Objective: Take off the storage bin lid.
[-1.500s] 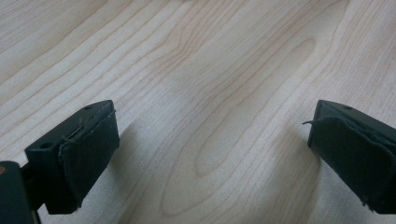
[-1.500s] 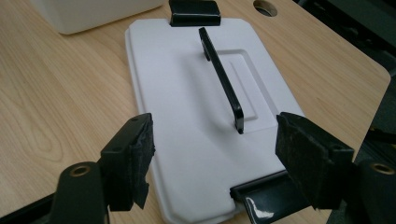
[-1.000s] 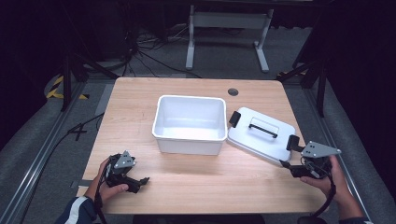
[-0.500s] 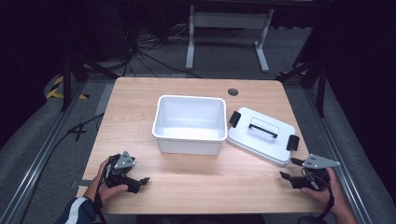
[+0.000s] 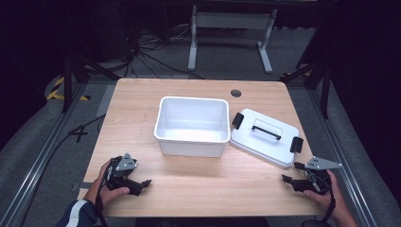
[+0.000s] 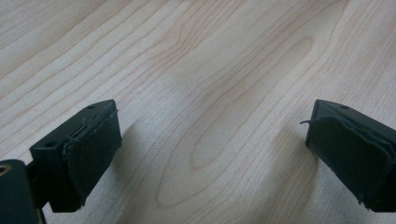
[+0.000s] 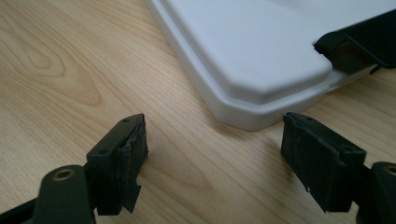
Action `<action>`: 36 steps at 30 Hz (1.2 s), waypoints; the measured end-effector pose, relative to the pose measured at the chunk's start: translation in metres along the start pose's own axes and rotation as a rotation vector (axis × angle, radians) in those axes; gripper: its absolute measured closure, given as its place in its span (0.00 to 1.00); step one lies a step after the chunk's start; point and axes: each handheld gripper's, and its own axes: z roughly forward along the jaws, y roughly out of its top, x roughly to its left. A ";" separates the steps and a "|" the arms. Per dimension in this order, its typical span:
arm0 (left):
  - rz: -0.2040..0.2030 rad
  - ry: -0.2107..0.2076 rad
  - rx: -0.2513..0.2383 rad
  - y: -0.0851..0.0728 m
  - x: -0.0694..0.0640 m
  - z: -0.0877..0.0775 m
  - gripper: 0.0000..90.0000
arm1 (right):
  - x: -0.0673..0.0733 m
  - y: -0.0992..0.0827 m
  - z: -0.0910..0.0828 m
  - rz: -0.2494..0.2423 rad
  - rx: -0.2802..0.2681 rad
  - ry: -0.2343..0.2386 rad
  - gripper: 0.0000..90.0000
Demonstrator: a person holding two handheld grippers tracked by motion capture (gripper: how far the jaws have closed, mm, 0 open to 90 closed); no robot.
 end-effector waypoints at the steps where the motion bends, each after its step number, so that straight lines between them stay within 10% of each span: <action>1: 0.000 0.000 0.000 0.000 0.000 0.000 0.04 | 0.000 0.000 0.000 0.002 0.000 -0.002 0.26; 36: 0.018 -0.008 -0.006 0.001 0.002 0.002 0.03 | 0.001 0.001 0.001 0.019 0.003 -0.014 0.24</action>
